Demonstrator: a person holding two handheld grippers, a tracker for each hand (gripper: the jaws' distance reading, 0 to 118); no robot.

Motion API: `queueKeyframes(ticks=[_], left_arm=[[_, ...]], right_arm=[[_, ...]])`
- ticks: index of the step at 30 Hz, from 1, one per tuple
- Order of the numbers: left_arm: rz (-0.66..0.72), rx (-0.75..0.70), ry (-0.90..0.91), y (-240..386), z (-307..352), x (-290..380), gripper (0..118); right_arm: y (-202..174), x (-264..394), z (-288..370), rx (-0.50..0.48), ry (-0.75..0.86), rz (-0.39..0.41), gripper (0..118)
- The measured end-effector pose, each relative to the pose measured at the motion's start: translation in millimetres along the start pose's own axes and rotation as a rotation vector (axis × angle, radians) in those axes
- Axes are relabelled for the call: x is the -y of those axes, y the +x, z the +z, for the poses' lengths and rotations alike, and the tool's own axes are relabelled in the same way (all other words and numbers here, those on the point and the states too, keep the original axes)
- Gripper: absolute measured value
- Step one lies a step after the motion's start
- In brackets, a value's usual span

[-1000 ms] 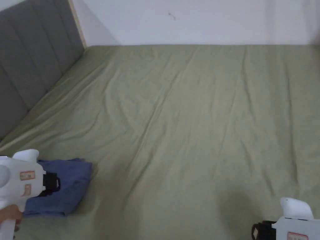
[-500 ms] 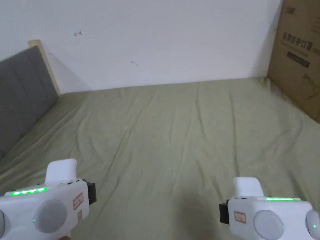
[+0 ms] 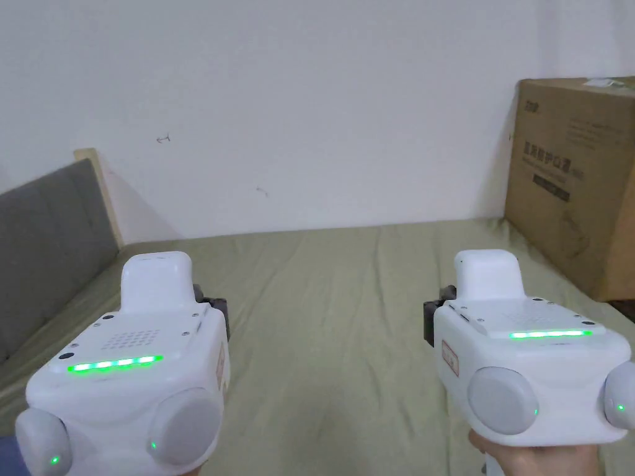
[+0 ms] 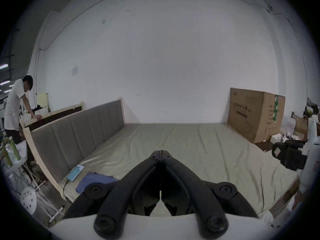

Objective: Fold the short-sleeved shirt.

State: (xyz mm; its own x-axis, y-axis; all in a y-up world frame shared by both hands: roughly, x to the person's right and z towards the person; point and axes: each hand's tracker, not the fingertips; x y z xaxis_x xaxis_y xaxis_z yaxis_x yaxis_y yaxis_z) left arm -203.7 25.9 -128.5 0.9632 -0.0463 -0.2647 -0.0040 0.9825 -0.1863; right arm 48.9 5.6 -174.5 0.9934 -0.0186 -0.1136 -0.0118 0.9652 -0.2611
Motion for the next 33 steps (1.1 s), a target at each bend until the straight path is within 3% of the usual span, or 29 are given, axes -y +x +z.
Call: queueKeyframes(ticks=[6,7,8,9,10,11,12,13,23,33], left_arm=[[-0.049,-0.002,0.030,9.1,10.3,-5.1,1],[-0.053,0.004,0.026,9.2,10.5,-4.8,5],[-0.053,0.006,0.025,9.7,11.2,-4.0,17],[-0.055,0.011,0.025,10.2,10.7,-2.8,38],[-0.063,0.010,0.014,11.3,10.5,-2.8,75],[-0.066,0.011,0.009,11.4,9.8,-1.9,96],[-0.068,0.027,0.000,11.5,8.8,-1.4,106],[-0.054,0.034,-0.006,11.0,10.3,-0.5,108],[-0.039,0.098,0.027,16.9,14.8,3.0,113],[-0.038,0.112,0.048,23.0,17.2,3.4,113]], right_arm=[[-3.7,-0.2,9.9,-0.010,0.050,0.002,0],[-4.0,0.6,11.3,-0.012,0.053,-0.002,3],[-4.2,1.3,12.1,-0.011,0.056,-0.002,14],[-4.2,2.3,12.8,-0.007,0.061,-0.005,30],[-2.5,0.1,17.7,-0.001,0.063,-0.005,57],[-1.9,0.5,17.8,0.002,0.065,-0.005,77],[-0.9,0.9,17.2,0.005,0.064,-0.007,90],[-0.3,1.3,16.5,0.009,0.058,-0.010,98],[8.7,4.1,18.5,0.016,0.108,-0.019,111],[10.1,7.6,16.4,0.001,0.135,-0.006,113]])
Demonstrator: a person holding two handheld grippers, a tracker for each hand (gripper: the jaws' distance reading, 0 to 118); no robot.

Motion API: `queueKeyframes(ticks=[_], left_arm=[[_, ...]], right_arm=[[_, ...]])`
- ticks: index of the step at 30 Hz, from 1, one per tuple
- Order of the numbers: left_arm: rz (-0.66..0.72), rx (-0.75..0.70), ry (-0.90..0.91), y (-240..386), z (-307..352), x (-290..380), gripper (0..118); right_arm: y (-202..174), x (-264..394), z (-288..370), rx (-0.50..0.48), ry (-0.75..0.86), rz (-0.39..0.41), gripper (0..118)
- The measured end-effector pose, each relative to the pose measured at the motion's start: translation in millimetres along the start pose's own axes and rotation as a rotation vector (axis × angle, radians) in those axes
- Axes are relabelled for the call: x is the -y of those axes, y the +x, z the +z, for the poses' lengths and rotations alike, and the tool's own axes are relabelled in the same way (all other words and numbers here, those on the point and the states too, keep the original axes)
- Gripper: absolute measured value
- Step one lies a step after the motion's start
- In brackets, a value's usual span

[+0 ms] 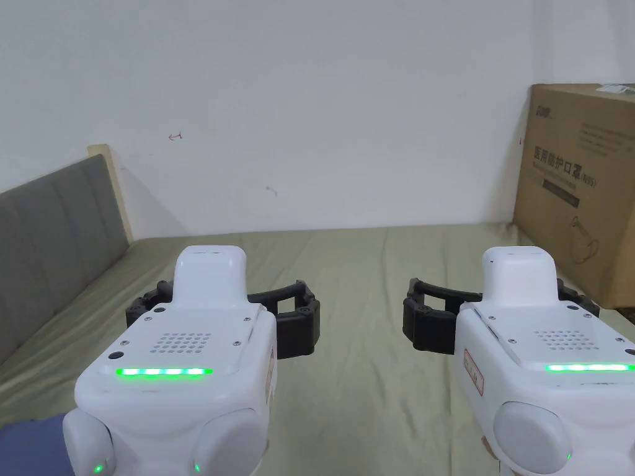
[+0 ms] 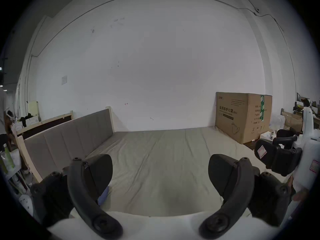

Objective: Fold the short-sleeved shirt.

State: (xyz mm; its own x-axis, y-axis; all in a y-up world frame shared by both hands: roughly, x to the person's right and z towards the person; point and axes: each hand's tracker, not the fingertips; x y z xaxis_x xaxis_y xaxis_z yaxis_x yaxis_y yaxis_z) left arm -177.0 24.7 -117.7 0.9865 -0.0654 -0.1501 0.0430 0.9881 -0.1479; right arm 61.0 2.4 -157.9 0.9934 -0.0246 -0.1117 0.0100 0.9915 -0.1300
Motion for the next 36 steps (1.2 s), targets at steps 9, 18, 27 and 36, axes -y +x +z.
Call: queueKeyframes(ticks=[9,18,27,36], left_arm=[[-0.012,-0.009,-0.032,2.5,-5.2,3.8,113],[0.014,-0.049,-0.087,2.7,-6.6,-3.1,113],[-0.041,-0.128,-0.052,8.3,1.4,-2.0,113],[0.010,-0.070,-0.126,3.8,-2.3,-2.6,113]], right_arm=[[-0.6,4.0,-6.8,0.040,-0.030,0.026,113],[6.3,8.5,-10.3,0.039,-0.055,0.017,113],[8.0,8.2,-11.8,0.038,-0.070,0.005,113],[8.6,12.0,-14.9,0.039,-0.089,0.006,114]])
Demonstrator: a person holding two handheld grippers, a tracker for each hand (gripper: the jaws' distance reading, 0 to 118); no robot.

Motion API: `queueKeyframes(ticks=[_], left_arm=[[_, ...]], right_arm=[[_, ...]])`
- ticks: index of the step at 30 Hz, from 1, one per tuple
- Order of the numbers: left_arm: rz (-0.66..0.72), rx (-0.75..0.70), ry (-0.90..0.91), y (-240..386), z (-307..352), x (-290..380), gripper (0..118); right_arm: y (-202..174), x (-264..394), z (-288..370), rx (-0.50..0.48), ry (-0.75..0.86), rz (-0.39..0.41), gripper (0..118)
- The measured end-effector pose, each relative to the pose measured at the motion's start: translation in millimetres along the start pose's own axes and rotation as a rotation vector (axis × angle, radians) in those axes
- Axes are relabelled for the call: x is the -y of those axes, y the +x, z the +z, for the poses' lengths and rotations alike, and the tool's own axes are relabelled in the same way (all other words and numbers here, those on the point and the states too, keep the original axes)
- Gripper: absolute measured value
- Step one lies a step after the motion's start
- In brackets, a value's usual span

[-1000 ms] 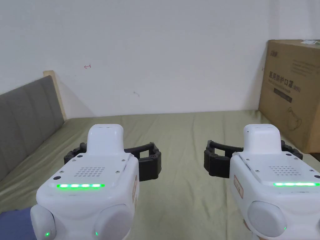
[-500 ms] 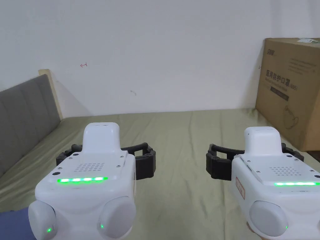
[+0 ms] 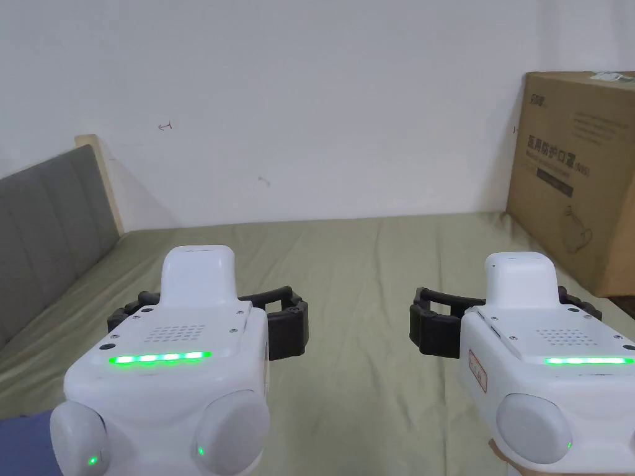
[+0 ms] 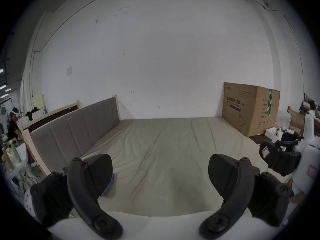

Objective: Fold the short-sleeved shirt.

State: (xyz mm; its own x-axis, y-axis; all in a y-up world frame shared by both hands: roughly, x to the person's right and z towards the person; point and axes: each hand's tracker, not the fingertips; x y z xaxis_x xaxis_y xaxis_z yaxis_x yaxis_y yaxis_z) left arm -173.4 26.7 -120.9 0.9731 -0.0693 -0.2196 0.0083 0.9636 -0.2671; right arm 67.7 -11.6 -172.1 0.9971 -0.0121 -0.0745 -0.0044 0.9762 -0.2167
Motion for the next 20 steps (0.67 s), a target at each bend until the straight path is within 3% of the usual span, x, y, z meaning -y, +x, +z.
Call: queueKeyframes(ticks=[9,14,20], left_arm=[[-0.020,0.003,0.000,2.3,-3.7,2.5,113],[0.032,0.106,0.075,-5.8,-0.7,5.5,113],[-0.008,0.073,0.110,-7.4,0.9,7.0,113]], right_arm=[[-0.2,1.4,1.1,-0.006,-0.007,0.000,114],[0.8,1.0,0.3,-0.007,-0.011,-0.008,114],[2.7,2.8,-2.8,-0.005,-0.014,-0.007,113]])
